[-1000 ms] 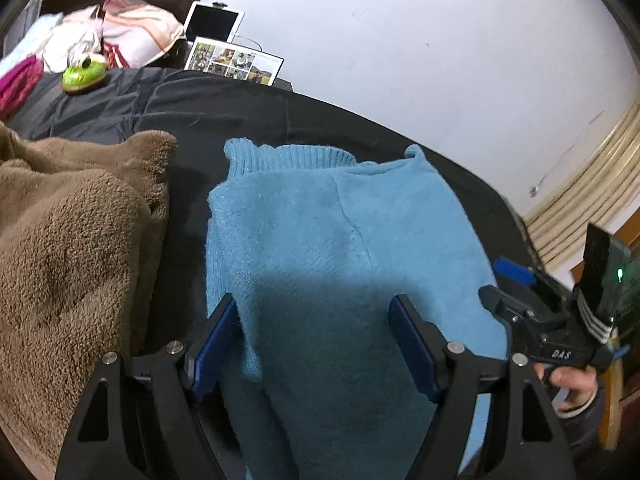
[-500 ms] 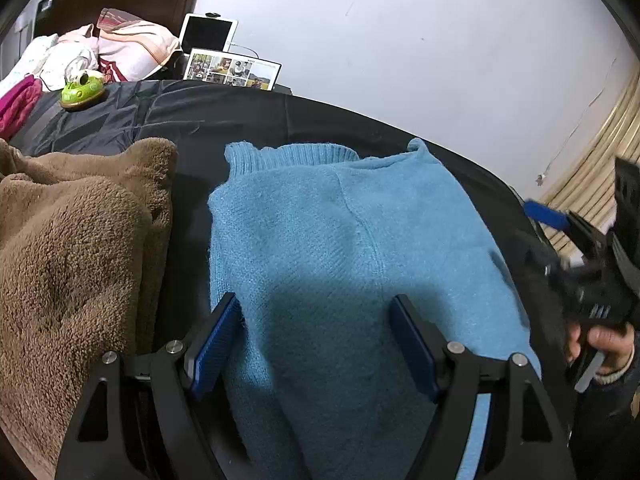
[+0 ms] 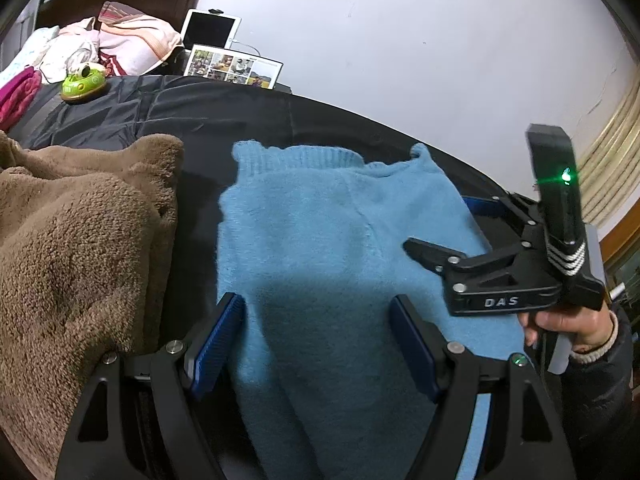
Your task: Fold clothes
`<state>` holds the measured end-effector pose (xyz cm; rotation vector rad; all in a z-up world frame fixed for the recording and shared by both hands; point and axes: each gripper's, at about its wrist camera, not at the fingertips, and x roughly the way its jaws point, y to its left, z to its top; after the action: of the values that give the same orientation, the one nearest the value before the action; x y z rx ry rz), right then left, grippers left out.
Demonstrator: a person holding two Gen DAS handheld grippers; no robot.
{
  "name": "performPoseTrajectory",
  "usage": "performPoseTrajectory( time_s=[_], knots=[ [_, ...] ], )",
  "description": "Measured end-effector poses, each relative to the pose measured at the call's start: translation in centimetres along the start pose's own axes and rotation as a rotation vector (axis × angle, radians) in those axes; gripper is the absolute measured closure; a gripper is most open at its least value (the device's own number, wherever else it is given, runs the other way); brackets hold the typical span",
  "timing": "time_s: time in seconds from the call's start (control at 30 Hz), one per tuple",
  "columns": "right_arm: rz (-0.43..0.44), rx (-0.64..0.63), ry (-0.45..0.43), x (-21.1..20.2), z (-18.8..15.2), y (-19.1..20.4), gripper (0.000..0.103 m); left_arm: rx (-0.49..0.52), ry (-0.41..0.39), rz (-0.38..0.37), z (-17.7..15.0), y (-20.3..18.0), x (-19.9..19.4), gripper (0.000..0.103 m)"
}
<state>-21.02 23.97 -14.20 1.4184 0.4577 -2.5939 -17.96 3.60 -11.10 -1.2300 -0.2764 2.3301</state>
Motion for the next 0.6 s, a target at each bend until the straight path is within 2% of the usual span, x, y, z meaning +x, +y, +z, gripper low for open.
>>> performPoseTrajectory(
  time_s=[0.13, 0.3, 0.43, 0.6],
  knots=[
    [0.009, 0.010, -0.010, 0.0, -0.4, -0.2, 0.002, -0.033, 0.020, -0.012, 0.1, 1.0, 0.7, 0.015],
    [0.016, 0.038, -0.078, -1.8, -1.6, -0.9, 0.002, -0.047, 0.034, -0.027, 0.1, 1.3, 1.1, 0.015],
    [0.084, 0.146, -0.129, -4.1, -3.4, -3.0, 0.002, -0.049, 0.039, -0.035, 0.2, 1.4, 1.2, 0.015],
    [0.242, 0.309, -0.101, -4.4, -6.6, -5.9, 0.002, -0.050, 0.055, -0.061, 0.2, 1.5, 1.3, 0.014]
  ],
)
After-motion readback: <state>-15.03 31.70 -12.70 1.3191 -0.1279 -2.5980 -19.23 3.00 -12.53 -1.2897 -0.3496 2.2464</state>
